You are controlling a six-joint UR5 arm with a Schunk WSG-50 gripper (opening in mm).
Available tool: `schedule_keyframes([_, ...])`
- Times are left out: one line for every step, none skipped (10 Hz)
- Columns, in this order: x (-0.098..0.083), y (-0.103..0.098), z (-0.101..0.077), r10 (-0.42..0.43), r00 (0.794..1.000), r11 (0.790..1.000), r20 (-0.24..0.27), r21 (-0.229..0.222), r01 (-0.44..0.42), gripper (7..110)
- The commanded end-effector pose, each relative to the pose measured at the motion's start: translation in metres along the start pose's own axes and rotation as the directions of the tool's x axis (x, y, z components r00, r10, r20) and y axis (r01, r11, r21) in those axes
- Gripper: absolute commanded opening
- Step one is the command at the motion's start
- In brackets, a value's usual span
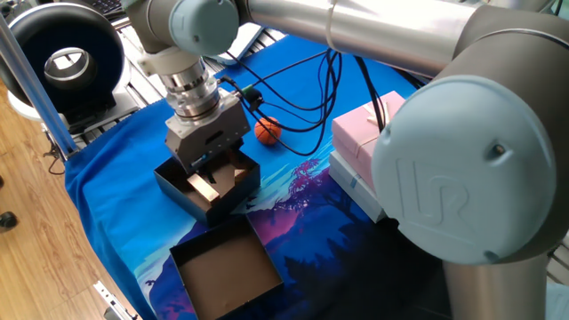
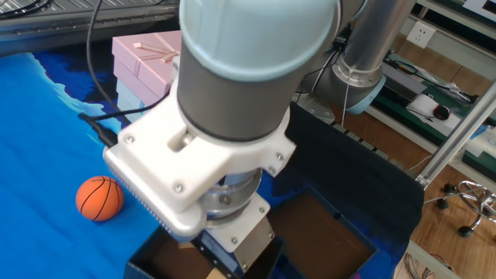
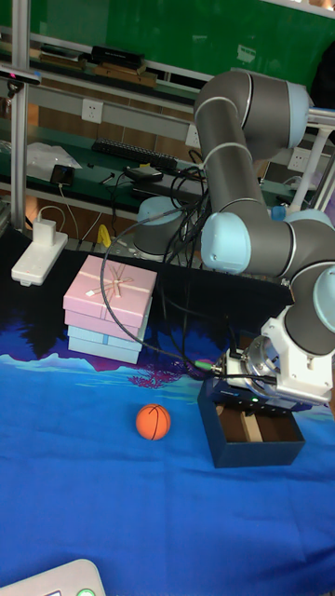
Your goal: Take everything out of the gift box
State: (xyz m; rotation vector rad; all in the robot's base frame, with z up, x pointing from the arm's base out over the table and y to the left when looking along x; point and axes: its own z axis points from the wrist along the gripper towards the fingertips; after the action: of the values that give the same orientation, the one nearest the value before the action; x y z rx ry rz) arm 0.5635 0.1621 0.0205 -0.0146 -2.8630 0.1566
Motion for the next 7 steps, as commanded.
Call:
schedule_keyframes([-0.007, 0.009, 0.005, 0.008, 1.0, 1.0, 0.013, -0.019, -0.007, 66])
schedule_keyframes([-0.006, 0.014, 0.004, 0.01, 1.0, 0.999, 0.013, -0.032, -0.01, 66])
schedule_keyframes([-0.006, 0.023, 0.003, 0.012, 1.0, 0.998, 0.02, -0.054, -0.011, 66])
schedule_keyframes([-0.006, 0.031, 0.001, 0.016, 1.0, 0.997, 0.023, -0.078, -0.014, 66])
schedule_keyframes([-0.004, 0.038, -0.003, 0.02, 1.0, 0.994, 0.021, -0.103, -0.017, 66])
schedule_keyframes([0.0, 0.046, -0.008, 0.02, 1.0, 0.991, 0.014, -0.133, -0.018, 66])
schedule_keyframes([0.004, 0.046, -0.013, 0.02, 1.0, 0.99, 0.008, -0.137, -0.019, 66])
